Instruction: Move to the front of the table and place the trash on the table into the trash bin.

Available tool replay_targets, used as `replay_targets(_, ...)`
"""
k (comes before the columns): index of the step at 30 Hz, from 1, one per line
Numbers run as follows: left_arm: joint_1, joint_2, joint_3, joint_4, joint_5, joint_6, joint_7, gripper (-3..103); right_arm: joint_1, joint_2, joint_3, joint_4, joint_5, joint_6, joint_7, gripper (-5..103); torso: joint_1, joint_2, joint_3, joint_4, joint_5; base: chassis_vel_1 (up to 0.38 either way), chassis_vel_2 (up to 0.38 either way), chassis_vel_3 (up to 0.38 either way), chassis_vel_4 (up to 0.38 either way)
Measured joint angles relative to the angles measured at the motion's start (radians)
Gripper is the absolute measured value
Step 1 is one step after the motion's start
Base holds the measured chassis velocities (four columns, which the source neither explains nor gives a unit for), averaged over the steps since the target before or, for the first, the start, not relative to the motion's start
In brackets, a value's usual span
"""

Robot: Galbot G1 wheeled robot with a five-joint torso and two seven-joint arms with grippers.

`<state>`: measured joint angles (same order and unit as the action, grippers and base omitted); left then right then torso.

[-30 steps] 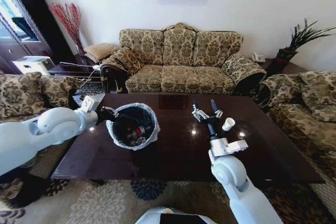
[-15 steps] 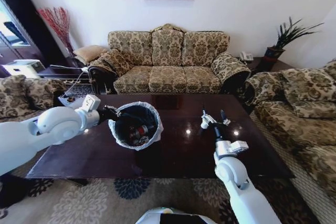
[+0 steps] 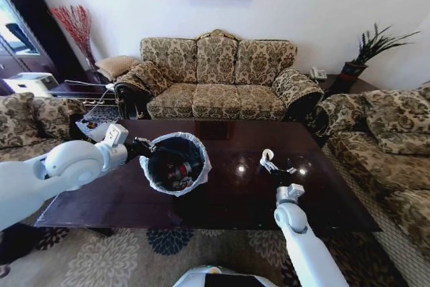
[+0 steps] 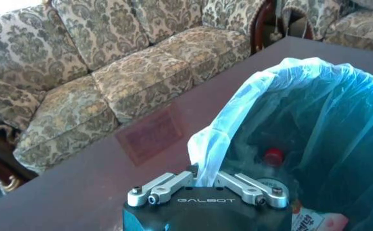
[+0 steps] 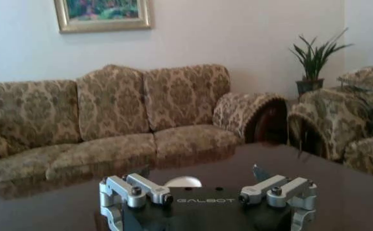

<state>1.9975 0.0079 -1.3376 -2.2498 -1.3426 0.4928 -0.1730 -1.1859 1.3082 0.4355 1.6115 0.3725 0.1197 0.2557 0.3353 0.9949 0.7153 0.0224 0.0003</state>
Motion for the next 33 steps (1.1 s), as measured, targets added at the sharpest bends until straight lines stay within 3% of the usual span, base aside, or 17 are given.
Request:
replay_targets(6,0.001,-0.012,0.004,-0.019,0.001,0.0,0.0,0,0.072,0.014,-0.035,-0.161,0.042,-0.002,-0.037,100,0.0,0.0,0.0,0.0016,-0.0008,0.0,0.0,0.0,0.0)
replay_targets(12,-0.008,-0.006,-0.003,-0.05,-0.015,0.0,-0.001,0,0.136,0.024,-0.061,-0.268,0.039,0.007,-0.04,100,0.0,0.0,0.0,0.0003,-0.0001,0.0,0.0,0.0,0.0)
replay_targets(21,-0.004,-0.011,-0.002,-0.054,-0.015,-0.01,-0.003,0,0.222,0.035,-0.082,-0.398,0.022,0.045,-0.094,100,0.0,0.0,0.0,0.001,-0.0003,0.0,0.0,0.0,0.0)
replay_targets(33,-0.005,-0.014,-0.002,-0.054,-0.015,-0.012,-0.001,0,0.355,0.062,-0.104,-0.529,0.064,0.033,-0.079,100,0.0,0.0,0.0,0.0012,-0.0002,0.0,0.0,0.0,0.0)
